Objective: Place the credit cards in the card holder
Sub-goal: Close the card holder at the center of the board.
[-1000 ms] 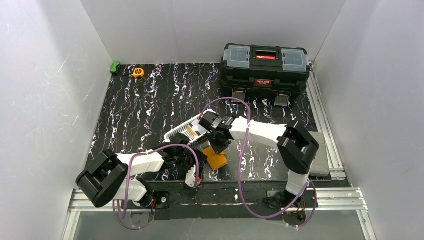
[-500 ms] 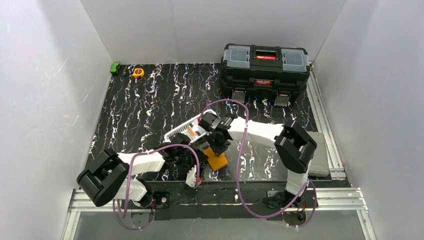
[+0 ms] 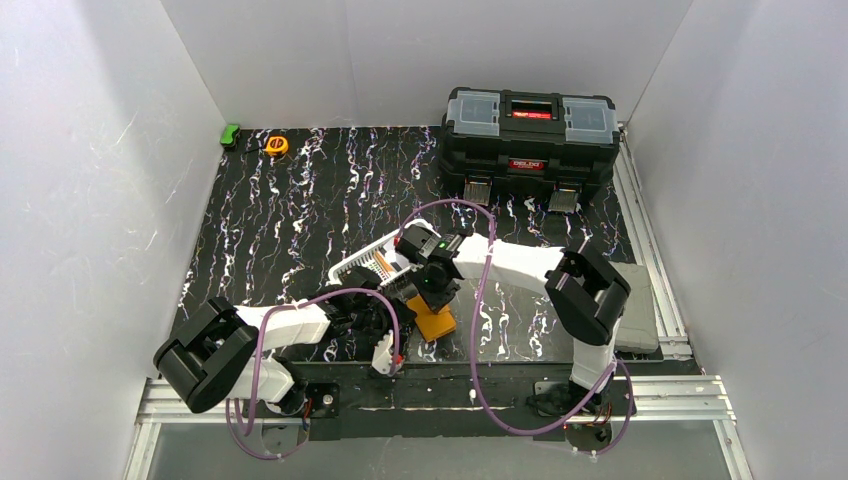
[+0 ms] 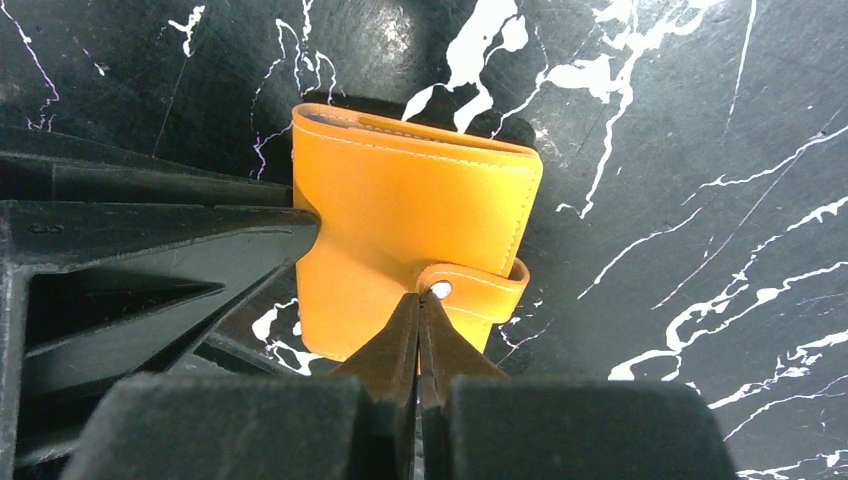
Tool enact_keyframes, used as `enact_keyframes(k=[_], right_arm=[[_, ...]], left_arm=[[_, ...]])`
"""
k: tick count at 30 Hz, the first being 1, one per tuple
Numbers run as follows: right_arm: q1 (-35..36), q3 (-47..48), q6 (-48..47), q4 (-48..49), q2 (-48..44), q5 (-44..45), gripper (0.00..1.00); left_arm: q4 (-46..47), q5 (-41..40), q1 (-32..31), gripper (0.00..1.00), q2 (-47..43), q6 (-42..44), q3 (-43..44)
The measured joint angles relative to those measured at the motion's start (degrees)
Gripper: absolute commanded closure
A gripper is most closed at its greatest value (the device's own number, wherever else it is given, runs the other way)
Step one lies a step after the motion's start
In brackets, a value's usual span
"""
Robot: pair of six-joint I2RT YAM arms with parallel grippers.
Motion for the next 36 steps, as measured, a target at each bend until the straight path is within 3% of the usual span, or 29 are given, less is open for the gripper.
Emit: enact_keyframes(k=[24,36], right_arm=[[1.03,2.89,-1.7,-2.12,3.41,-1.7,0.99],[0.92,6.03,-2.12,-5.49,-1.18,-3.3,0.6]], left_arm=[[0.31,-0.31,-0.44,0.81,0.0,-0.66,0.0],[0.37,-0.46,-0.63,0.82,-0.07,-0.87,-0.02]])
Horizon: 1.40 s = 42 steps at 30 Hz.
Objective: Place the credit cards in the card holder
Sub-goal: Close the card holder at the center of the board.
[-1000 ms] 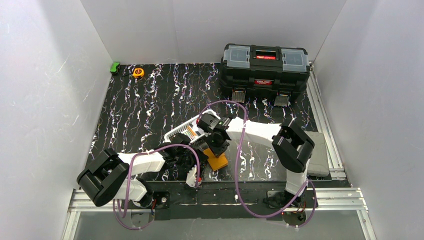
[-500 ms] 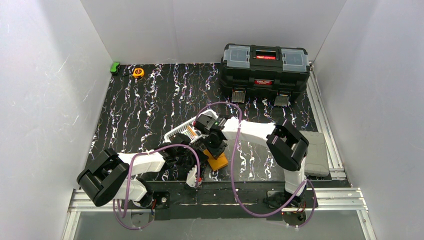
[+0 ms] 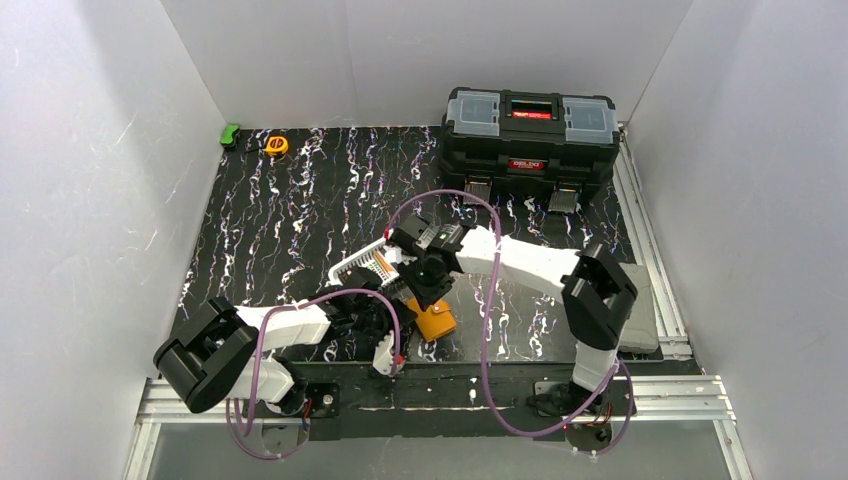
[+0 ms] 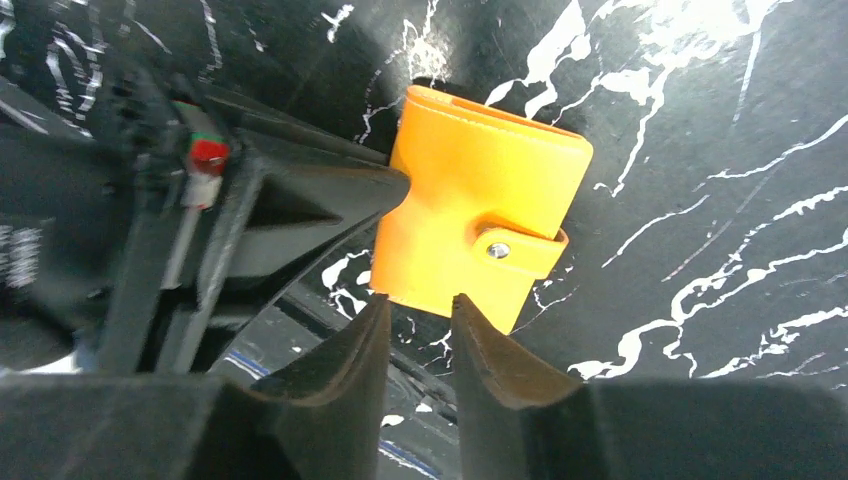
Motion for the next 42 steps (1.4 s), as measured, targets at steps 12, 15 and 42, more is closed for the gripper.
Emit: enact_keyframes(k=[12,15,42], right_arm=[[0.02,0.92,1.14,-1.57,-1.07,6.56,0.5],[0.02,0.92,1.11,-1.55,0.72,7.54,0.51],[2.34,0.94,1.51,-1.38,5.64,10.78,0.72]], left_arm=[[0.04,0.0,-0.02,0.82,-0.09,-0.09,-0.07],[0.07,0.0,-0.02,0.82,-0.09,-0.11,-0.11],[0.07,0.0,-0.02,0.81,-0.11,-0.11,-0.11]])
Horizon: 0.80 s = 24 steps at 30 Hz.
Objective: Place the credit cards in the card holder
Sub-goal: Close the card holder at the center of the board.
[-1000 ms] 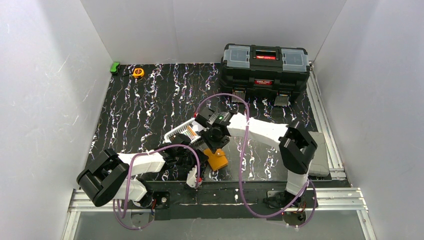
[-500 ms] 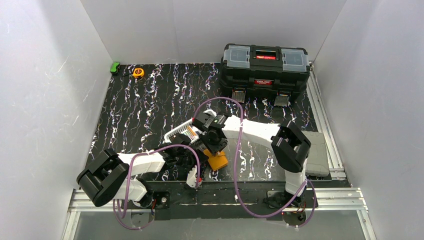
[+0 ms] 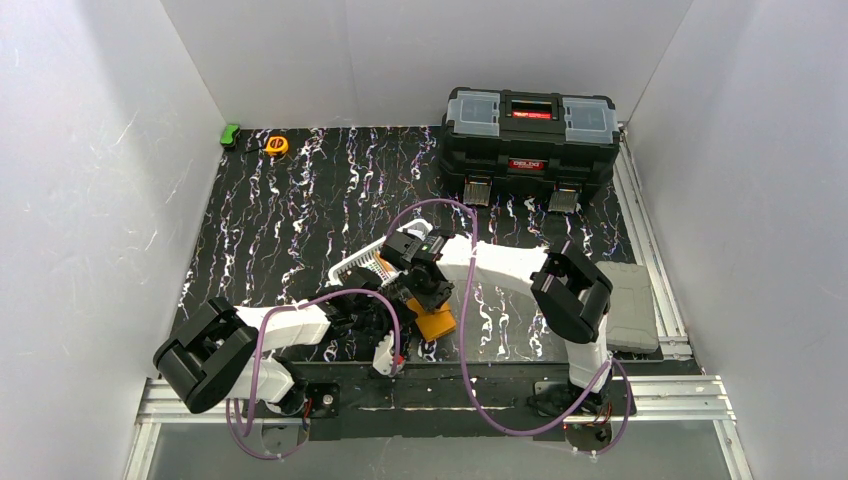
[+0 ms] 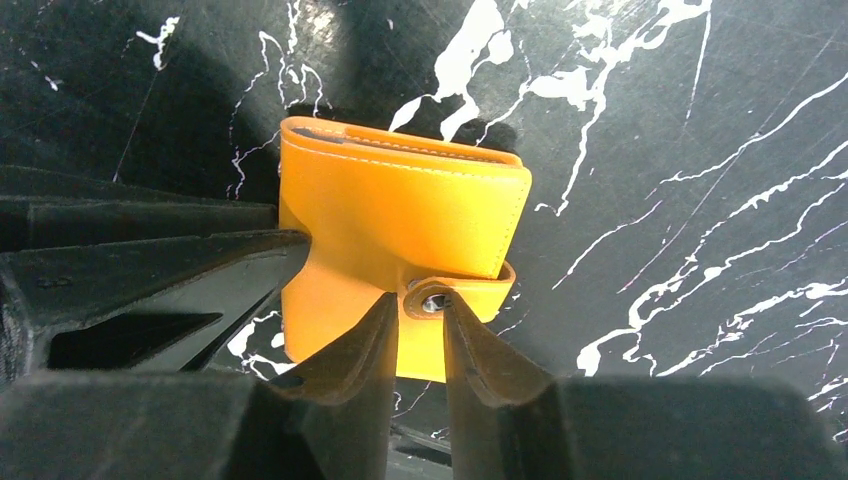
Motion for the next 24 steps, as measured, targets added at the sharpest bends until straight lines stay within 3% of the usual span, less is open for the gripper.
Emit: enact_keyframes(k=[15,24], right_arm=[[0.04,0.0,0.94,0.26,-0.02,1.99,0.98],[0.04,-0.02,1.11,0.42,-0.11,2.16,0.99]], left_arm=[[0.0,0.0,0.0,0.81,-0.11,0.0,-0.13],[0.02,0.0,-0.13,0.81,-0.44,0.02,-0.42]])
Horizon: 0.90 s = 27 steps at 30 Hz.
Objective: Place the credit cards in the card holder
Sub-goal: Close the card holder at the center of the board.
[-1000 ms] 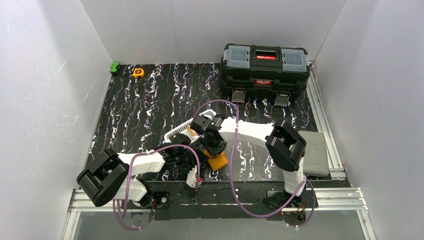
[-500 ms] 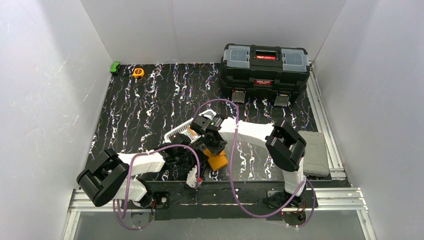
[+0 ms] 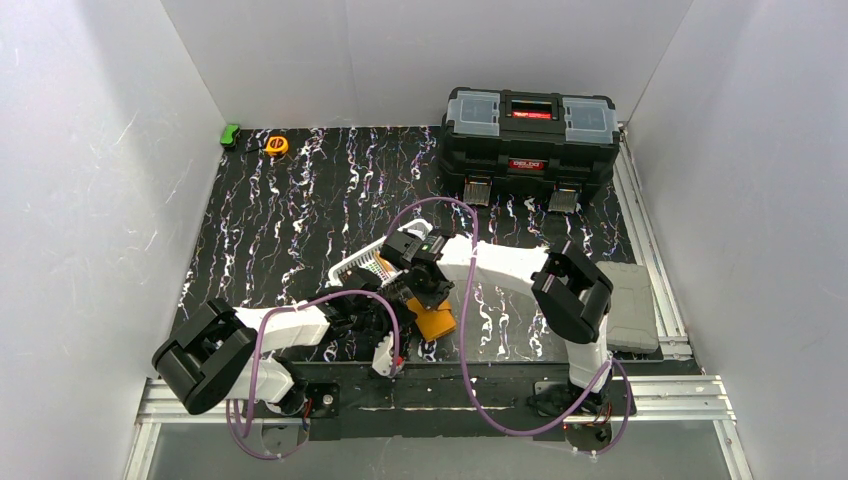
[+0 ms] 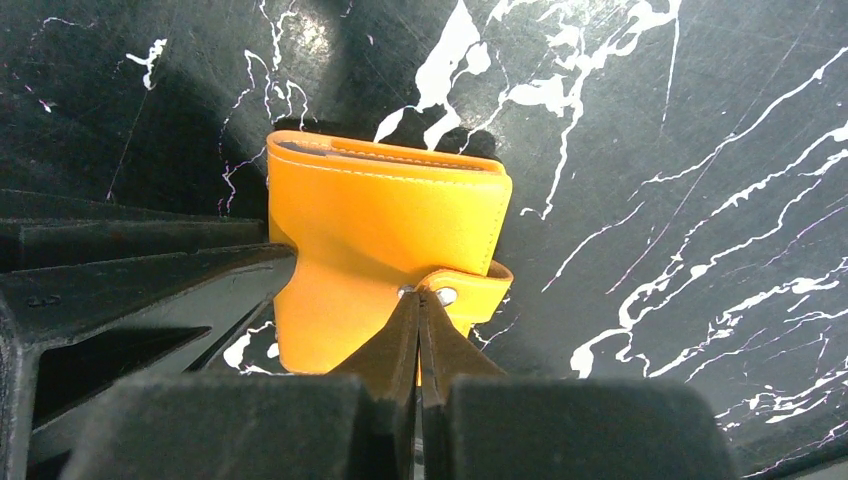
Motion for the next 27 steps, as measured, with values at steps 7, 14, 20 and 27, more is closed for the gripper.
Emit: enact_keyframes(k=[7,14,20,27], right_arm=[[0.35,0.0,0.96,-0.48,-0.79,2.84,0.6],[1.9,0.02,0.98,-0.87,-0.79,4.92,0.58],[2.99,0.55,0.96,-1.05,-0.37,5.07,0.58],[3.43,1.07,0.98,-1.4,0.26,8.02,0.72]], left_arm=[[0.02,0.0,-0.15,0.81,-0.22,0.02,-0.2],[0.02,0.0,-0.2,0.81,-0.22,-0.02,-0.2],[0.0,0.0,-0.24,0.81,-0.26,-0.02,-0.2],[0.0,0.0,-0.24,0.8,-0.33,-0.02,-0.24]])
